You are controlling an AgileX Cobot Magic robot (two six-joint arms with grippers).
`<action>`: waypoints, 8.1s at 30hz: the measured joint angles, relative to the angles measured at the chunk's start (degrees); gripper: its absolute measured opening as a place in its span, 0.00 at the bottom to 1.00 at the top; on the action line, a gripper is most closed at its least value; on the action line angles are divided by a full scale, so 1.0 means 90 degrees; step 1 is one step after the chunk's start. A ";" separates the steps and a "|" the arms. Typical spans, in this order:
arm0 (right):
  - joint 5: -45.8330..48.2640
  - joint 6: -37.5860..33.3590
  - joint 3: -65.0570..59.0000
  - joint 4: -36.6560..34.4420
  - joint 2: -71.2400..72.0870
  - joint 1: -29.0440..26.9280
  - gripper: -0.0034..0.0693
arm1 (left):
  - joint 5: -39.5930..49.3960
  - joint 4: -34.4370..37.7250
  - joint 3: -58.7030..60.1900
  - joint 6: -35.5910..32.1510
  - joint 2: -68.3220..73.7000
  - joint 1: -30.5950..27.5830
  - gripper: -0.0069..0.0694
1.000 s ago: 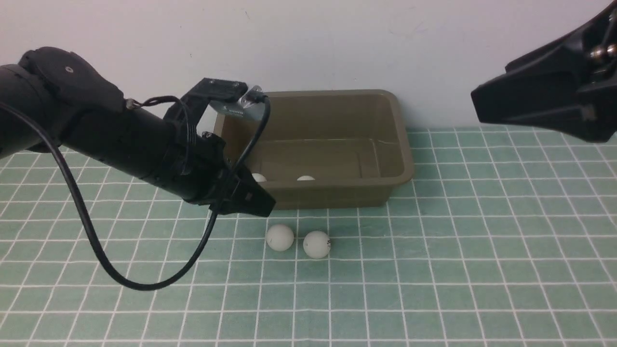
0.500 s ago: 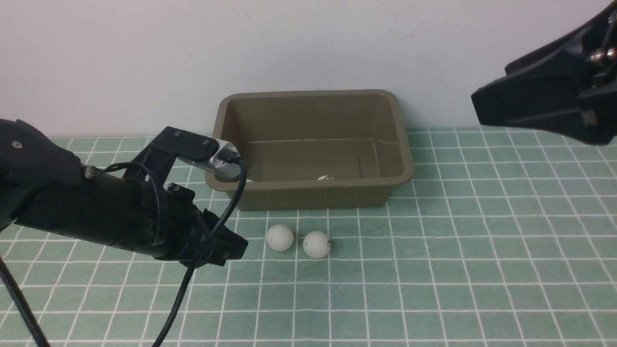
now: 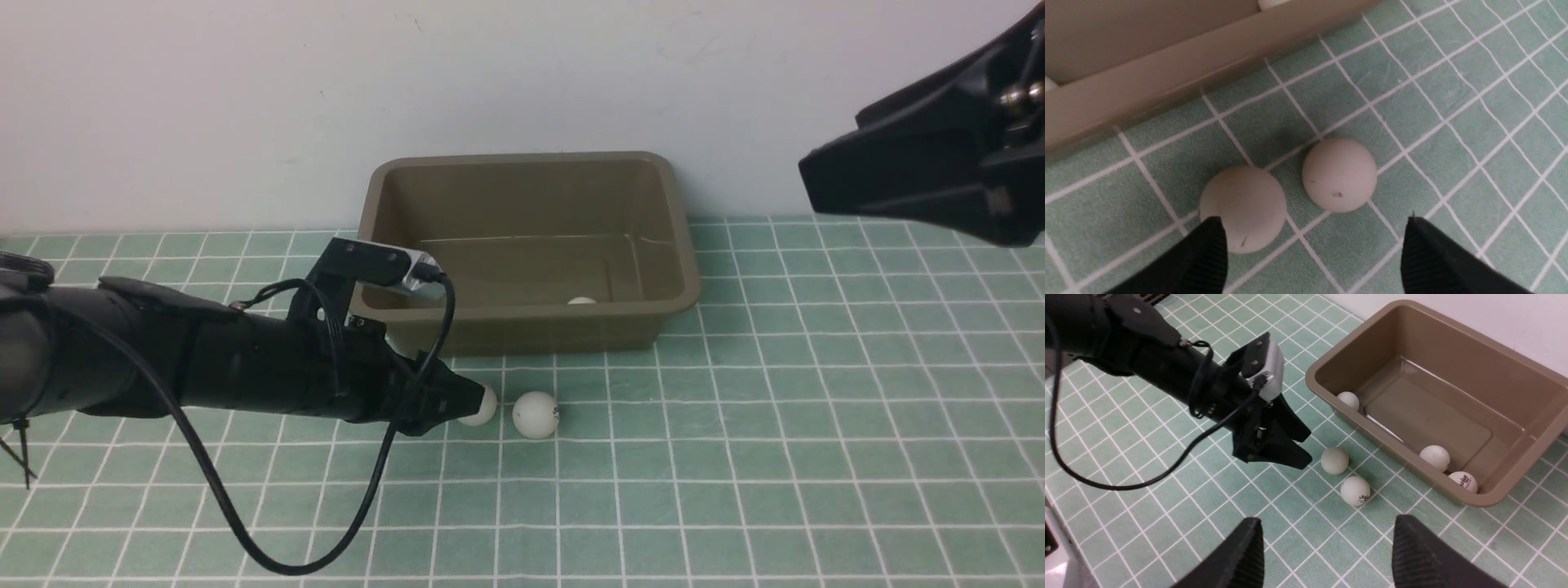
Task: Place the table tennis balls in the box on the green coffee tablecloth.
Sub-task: 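Reach for and grasp a ping pong ball on the table beside the basket, then drop the ball into the bin, then reach for and grasp a ping pong ball on the table beside the basket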
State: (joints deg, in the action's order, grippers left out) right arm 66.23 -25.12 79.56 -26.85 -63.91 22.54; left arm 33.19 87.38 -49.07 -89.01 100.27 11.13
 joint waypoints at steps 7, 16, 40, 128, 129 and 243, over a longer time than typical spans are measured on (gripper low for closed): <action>0.0000 0.0000 0.0000 0.0000 0.0000 0.0000 0.58 | -0.0419 0.0839 0.0000 -0.0979 0.0278 0.0250 0.77; 0.0006 0.0000 0.0000 -0.0020 0.0000 0.0000 0.58 | -0.1092 0.1160 -0.0132 -0.1980 0.0657 0.0708 0.75; 0.0150 0.0000 0.0000 -0.0137 0.0000 0.0000 0.58 | -0.1420 0.1207 -0.0530 -0.2019 0.0957 0.0795 0.51; 0.0299 0.0000 0.0000 0.0025 0.0000 0.0000 0.58 | -0.1237 0.0331 0.0597 0.1160 -0.1533 0.1388 0.39; 0.0299 0.0000 0.0000 0.0025 0.0000 0.0000 0.58 | -0.1444 0.0471 0.0536 0.1075 -0.1458 0.1454 0.40; 0.0194 0.0000 0.0000 0.0169 0.0000 0.0000 0.58 | -0.2682 0.1249 -0.1038 0.0519 0.0991 0.2008 0.83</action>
State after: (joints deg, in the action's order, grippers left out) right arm 67.97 -25.12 79.56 -25.34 -63.91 22.54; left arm 9.05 98.62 -58.40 -84.34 109.19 29.20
